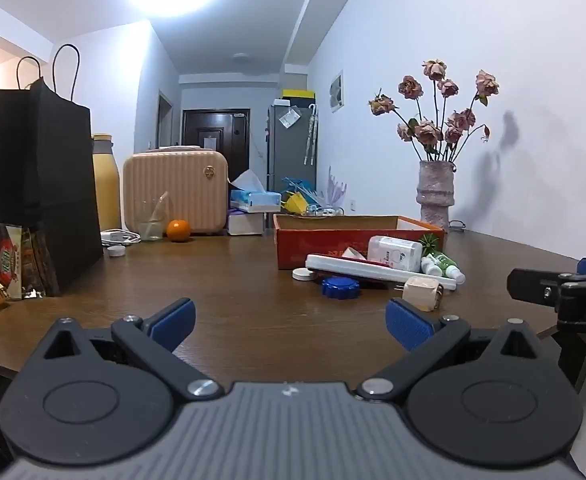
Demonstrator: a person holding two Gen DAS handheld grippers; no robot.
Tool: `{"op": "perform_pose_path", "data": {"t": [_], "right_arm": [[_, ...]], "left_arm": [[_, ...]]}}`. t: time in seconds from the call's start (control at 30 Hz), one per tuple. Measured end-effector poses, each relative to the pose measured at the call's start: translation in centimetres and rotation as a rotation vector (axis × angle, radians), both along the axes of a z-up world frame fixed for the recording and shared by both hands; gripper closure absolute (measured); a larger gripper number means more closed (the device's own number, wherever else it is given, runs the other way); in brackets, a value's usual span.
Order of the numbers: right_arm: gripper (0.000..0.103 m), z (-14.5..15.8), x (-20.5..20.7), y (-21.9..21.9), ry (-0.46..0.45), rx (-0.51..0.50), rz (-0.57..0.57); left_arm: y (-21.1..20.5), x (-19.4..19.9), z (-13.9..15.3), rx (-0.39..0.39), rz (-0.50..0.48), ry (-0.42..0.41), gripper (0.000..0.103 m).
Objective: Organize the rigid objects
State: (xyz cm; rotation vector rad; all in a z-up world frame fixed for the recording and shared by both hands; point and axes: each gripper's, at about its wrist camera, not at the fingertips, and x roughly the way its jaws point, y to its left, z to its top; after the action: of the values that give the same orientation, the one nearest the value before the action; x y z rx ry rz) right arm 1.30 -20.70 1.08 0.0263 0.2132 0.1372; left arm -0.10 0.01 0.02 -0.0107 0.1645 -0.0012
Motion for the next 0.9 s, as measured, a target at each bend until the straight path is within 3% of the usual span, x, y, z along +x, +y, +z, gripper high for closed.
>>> {"op": "perform_pose_path", "data": {"t": [0.1, 0.17, 0.23, 0.9], "right_arm": [[0.000, 0.1, 0.0, 0.0, 0.019, -0.005, -0.001], [0.000, 0.3, -0.1, -0.1, 0.013, -0.004, -0.002], [0.000, 0.4, 0.0, -0.1, 0.023, 0.000, -0.002], [0.000, -0.2, 0.1, -0.2, 0.020, 0.005, -0.001]], "left_arm": [[-0.1, 0.3, 0.2, 0.018, 0.000, 0.029, 0.000], [0.2, -0.5, 0.1, 0.024, -0.006, -0.011, 0.000], [0.0, 0.5, -0.1, 0.025, -0.004, 0.021, 0.000], [-0.4, -0.2, -0.1, 0.027, -0.020, -0.016, 0.000]]}}
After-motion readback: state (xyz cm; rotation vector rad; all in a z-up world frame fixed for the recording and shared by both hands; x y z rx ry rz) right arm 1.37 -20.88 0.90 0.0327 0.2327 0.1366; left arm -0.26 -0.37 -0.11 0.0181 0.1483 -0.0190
